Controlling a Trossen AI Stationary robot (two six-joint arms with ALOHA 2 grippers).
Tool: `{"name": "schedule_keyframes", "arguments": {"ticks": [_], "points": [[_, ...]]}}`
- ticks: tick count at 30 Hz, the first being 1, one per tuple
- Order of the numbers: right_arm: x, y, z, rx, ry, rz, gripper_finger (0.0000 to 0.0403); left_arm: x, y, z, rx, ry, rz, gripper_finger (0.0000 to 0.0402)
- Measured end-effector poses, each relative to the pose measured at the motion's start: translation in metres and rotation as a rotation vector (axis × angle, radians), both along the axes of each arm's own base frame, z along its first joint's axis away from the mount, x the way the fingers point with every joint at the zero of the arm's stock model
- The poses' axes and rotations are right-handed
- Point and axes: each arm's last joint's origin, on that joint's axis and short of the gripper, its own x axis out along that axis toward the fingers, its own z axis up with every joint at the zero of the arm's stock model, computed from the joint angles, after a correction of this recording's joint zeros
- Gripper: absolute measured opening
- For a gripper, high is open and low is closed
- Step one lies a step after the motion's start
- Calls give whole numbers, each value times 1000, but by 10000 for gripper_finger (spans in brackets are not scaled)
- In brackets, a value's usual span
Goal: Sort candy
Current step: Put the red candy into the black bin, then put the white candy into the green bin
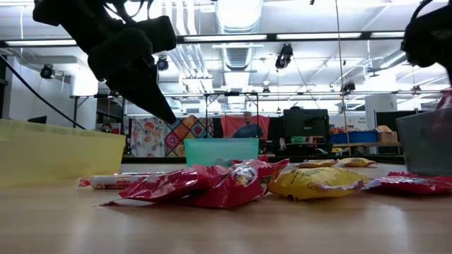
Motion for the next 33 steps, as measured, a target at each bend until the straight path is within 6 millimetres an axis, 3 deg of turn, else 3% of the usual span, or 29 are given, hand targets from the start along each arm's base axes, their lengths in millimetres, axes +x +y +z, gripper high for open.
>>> {"name": "schedule_keyframes", "arguments": {"ticks": [8,15,25,33], "points": [[-1,-1,-13,-12,5,-2,117,0,0,0,2,6,0,0],[1,1,1,17,-36,51,163,-1,-1,-1,-32,17,-28,0],[34,12,45,-261,-359,311,162,-1,-8,-2,-141,84,-251,0],[60,23,50,-492,-370,474,141,-3,-10,-5,-167,75,-274,45]]}}
